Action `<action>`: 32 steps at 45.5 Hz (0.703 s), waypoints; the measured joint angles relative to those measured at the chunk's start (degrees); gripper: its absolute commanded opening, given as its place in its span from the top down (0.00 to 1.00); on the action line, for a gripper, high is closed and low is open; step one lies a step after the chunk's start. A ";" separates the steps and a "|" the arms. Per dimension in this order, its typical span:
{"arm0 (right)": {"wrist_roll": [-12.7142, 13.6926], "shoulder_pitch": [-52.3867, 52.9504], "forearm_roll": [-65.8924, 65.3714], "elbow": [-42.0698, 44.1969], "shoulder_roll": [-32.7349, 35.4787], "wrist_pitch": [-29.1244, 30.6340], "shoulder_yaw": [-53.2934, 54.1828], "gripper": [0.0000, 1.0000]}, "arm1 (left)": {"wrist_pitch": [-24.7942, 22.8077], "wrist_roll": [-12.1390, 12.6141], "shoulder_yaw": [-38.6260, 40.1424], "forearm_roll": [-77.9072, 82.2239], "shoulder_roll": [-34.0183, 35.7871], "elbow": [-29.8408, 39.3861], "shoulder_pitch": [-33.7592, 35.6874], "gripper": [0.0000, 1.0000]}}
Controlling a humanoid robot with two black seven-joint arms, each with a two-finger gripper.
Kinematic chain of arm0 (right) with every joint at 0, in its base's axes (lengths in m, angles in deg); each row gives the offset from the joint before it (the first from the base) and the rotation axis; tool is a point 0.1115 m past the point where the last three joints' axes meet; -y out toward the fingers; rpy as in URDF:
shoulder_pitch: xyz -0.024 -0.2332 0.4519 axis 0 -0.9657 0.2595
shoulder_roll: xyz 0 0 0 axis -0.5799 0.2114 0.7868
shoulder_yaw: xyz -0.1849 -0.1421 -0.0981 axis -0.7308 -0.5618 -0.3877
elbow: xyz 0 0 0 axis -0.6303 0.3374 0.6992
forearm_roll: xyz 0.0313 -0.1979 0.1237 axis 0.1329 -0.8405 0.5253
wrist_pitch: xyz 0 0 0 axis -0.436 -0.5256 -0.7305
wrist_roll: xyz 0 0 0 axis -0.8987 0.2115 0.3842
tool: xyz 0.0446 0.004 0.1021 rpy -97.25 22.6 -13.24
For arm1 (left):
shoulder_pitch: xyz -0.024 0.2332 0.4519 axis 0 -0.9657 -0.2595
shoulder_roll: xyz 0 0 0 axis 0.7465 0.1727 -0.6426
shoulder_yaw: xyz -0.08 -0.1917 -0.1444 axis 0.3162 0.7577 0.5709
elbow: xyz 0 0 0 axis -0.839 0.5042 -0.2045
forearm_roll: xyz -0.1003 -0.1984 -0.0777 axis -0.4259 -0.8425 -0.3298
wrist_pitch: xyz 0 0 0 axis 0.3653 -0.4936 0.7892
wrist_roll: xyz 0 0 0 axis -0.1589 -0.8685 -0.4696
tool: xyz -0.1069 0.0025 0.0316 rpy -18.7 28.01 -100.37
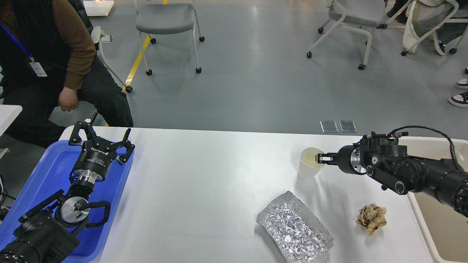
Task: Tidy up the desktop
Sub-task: 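Lift the cup with the right gripper and carry it toward the white bin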
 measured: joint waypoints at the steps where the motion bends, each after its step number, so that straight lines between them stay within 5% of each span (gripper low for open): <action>1: 0.00 0.00 0.00 0.00 0.00 0.00 0.00 1.00 | 0.00 0.00 0.00 0.00 0.00 0.00 0.00 0.00; 20: -2.01 0.51 0.64 -0.83 0.62 -0.02 0.34 1.00 | 0.00 0.00 0.00 0.00 0.01 0.01 0.00 0.00; 32: -2.22 5.03 5.26 -8.12 6.70 2.83 0.70 1.00 | 0.00 0.00 -0.02 0.00 0.03 0.00 0.00 0.00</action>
